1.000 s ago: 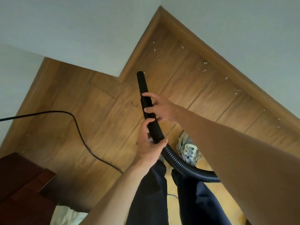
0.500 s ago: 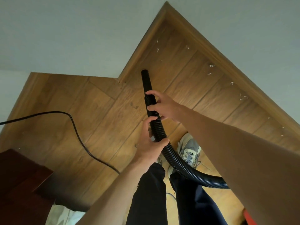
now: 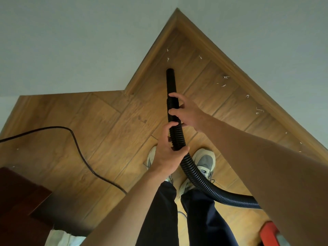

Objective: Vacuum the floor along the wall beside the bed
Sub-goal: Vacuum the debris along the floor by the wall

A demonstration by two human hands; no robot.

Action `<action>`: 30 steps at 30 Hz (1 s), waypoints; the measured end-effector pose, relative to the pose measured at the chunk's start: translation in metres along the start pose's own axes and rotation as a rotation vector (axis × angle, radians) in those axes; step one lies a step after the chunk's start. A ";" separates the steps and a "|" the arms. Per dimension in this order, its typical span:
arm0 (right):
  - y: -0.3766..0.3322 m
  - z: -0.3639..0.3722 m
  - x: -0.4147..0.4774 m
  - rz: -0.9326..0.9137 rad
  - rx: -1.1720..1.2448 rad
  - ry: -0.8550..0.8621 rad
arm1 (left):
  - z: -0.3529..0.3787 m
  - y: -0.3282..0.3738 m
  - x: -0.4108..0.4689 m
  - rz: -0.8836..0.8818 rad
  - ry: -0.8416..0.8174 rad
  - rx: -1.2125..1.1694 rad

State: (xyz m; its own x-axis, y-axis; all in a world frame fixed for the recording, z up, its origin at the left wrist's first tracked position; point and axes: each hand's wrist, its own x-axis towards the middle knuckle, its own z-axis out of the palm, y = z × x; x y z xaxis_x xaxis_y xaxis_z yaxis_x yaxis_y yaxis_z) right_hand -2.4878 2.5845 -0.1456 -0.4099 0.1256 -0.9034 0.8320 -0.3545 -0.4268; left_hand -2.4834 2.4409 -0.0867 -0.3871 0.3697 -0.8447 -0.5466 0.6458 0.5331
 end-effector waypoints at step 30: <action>-0.039 -0.020 0.029 -0.151 -0.130 0.049 | 0.011 0.033 0.039 0.009 0.001 -0.108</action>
State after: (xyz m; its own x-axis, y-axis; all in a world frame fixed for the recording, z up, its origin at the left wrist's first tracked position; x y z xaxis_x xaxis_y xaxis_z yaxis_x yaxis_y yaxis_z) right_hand -2.5243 2.6207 -0.1561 -0.5177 0.2138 -0.8284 0.8049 -0.2065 -0.5563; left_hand -2.5084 2.4843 -0.1027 -0.3933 0.3745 -0.8397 -0.6201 0.5663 0.5430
